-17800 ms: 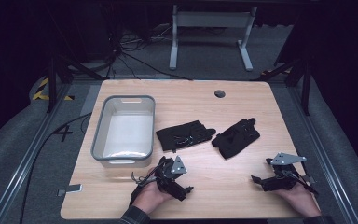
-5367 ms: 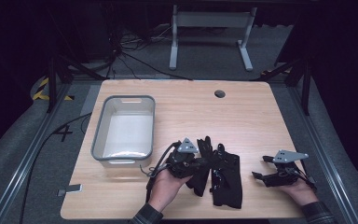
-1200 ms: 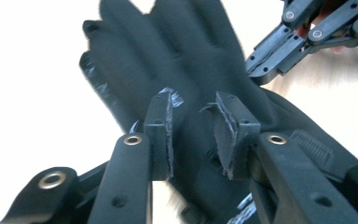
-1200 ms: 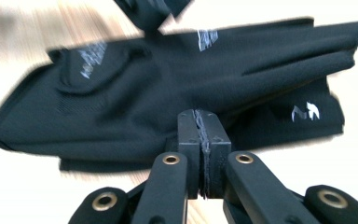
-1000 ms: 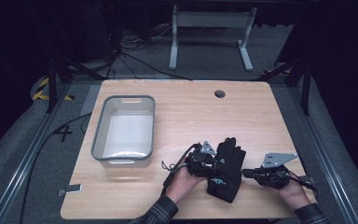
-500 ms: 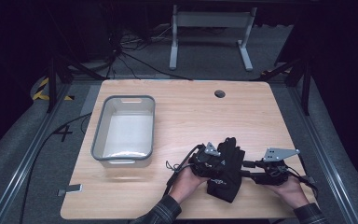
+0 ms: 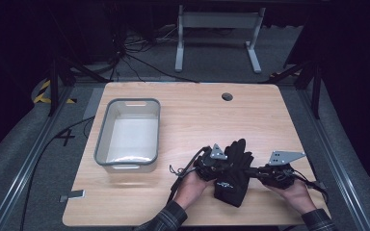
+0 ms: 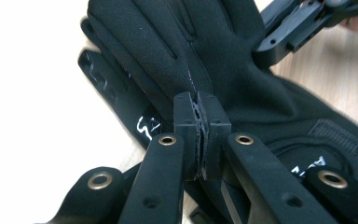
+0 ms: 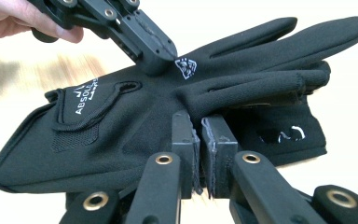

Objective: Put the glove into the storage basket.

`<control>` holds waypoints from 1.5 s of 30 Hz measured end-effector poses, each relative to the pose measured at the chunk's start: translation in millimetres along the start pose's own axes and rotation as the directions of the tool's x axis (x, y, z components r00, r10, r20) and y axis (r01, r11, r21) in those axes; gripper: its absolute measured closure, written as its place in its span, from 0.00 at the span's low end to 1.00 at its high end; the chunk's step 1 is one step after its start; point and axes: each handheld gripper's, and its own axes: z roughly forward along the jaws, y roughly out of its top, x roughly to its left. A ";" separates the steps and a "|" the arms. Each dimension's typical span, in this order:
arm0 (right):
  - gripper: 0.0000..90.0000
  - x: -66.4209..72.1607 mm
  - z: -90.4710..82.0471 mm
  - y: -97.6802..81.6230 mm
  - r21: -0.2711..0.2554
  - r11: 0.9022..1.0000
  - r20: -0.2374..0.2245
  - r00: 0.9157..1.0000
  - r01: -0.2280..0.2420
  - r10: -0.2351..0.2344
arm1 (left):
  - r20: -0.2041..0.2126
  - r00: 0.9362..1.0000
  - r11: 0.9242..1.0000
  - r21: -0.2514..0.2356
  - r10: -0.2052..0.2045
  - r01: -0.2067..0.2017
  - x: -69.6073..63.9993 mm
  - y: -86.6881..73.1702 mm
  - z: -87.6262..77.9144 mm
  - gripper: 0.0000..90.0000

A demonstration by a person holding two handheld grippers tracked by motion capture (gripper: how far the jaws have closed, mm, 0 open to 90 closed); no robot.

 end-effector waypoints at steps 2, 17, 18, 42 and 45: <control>0.94 -0.2 -2.6 3.0 -0.023 1.000 -0.002 1.000 -0.001 0.001 | -0.008 1.000 1.000 -0.022 0.002 -0.002 0.3 3.3 -6.5 0.98; 0.84 -13.1 7.9 4.1 0.019 1.000 0.039 0.999 0.010 -0.010 | -0.001 1.000 1.000 0.004 -0.019 0.019 13.8 2.5 3.8 0.92; 0.82 -14.4 6.3 2.4 0.022 1.000 0.048 0.999 0.004 -0.005 | 0.002 1.000 1.000 0.000 -0.019 0.019 13.6 2.0 4.5 0.88; 0.99 -12.3 22.4 -7.3 0.074 0.997 0.004 0.999 0.036 -0.036 | 0.029 0.999 0.995 0.100 0.030 -0.033 2.3 -11.0 27.3 0.96; 0.94 -12.5 17.1 -7.2 0.056 0.998 0.007 0.999 0.040 -0.040 | 0.032 0.999 0.995 0.090 0.029 -0.032 3.1 -9.9 24.6 0.95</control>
